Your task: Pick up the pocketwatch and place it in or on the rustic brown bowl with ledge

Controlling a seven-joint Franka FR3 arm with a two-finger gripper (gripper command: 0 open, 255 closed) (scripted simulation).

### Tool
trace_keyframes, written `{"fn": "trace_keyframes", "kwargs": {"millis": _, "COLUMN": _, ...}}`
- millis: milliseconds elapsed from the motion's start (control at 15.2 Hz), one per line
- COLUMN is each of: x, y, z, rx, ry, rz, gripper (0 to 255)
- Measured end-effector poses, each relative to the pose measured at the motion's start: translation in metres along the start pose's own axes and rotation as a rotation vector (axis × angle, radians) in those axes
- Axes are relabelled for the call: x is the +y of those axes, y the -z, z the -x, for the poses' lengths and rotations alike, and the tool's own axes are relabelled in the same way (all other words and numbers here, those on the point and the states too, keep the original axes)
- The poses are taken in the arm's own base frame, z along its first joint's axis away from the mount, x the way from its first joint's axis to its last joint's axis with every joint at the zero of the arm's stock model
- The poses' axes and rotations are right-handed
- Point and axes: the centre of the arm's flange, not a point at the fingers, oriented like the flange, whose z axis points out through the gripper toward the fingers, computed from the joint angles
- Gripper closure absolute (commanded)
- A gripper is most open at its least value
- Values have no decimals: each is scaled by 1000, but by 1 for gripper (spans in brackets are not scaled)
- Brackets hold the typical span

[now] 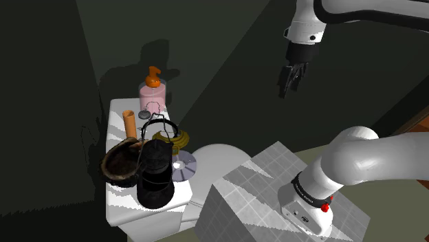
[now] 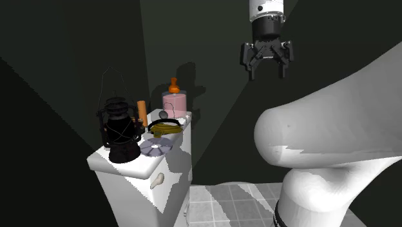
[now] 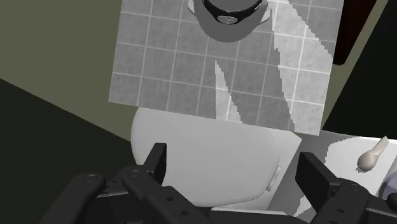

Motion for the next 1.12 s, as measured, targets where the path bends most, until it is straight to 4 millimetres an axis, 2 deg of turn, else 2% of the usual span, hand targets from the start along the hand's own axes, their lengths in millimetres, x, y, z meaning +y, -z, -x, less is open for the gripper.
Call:
{"fn": "trace_keyframes", "kwargs": {"millis": 132, "x": -5, "y": 0, "z": -2, "rx": 6, "ry": -3, "rz": -2, "gripper": 0}}
{"fn": "trace_keyframes", "kwargs": {"millis": 396, "x": -31, "y": -21, "z": -24, "rx": 54, "ry": -24, "rz": -23, "gripper": 0}}
{"fn": "trace_keyframes", "kwargs": {"millis": 1122, "x": -120, "y": -57, "z": -105, "rx": 209, "ry": -95, "rz": -88, "gripper": 0}}
